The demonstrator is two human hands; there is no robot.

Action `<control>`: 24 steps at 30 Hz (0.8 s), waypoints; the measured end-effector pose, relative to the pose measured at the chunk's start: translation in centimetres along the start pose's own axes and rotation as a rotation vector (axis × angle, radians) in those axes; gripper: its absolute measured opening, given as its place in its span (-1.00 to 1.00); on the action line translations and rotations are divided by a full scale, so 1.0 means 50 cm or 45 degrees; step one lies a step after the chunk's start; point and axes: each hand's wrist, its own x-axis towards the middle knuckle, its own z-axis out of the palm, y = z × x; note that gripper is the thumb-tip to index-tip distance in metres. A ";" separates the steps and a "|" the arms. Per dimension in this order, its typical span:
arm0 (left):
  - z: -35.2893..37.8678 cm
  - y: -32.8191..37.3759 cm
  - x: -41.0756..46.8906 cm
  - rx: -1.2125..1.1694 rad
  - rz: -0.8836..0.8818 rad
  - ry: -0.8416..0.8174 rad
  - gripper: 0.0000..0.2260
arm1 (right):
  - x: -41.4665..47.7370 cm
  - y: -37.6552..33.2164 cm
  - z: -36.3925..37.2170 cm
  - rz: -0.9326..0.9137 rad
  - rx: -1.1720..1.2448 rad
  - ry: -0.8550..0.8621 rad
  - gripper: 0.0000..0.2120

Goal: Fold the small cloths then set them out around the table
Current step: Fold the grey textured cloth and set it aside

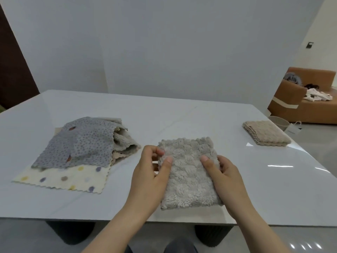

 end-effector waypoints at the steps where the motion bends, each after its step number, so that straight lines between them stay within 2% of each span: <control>1: 0.016 -0.001 -0.005 0.011 0.004 -0.040 -0.93 | 0.002 0.006 -0.020 -0.020 -0.051 0.020 -0.75; 5: 0.087 0.006 -0.021 0.034 0.023 -0.208 -0.89 | 0.003 0.032 -0.104 -0.029 -0.162 0.062 -0.81; 12: 0.203 0.035 -0.042 0.131 0.080 -0.531 -0.53 | 0.019 0.066 -0.227 0.007 -0.295 0.168 -0.77; 16: 0.264 0.041 -0.047 0.144 0.038 -0.623 -0.44 | 0.038 0.089 -0.286 0.049 -0.365 0.185 -0.79; 24: 0.340 0.028 -0.051 0.176 -0.044 -0.704 -0.36 | 0.059 0.139 -0.348 0.190 -0.513 0.205 -0.68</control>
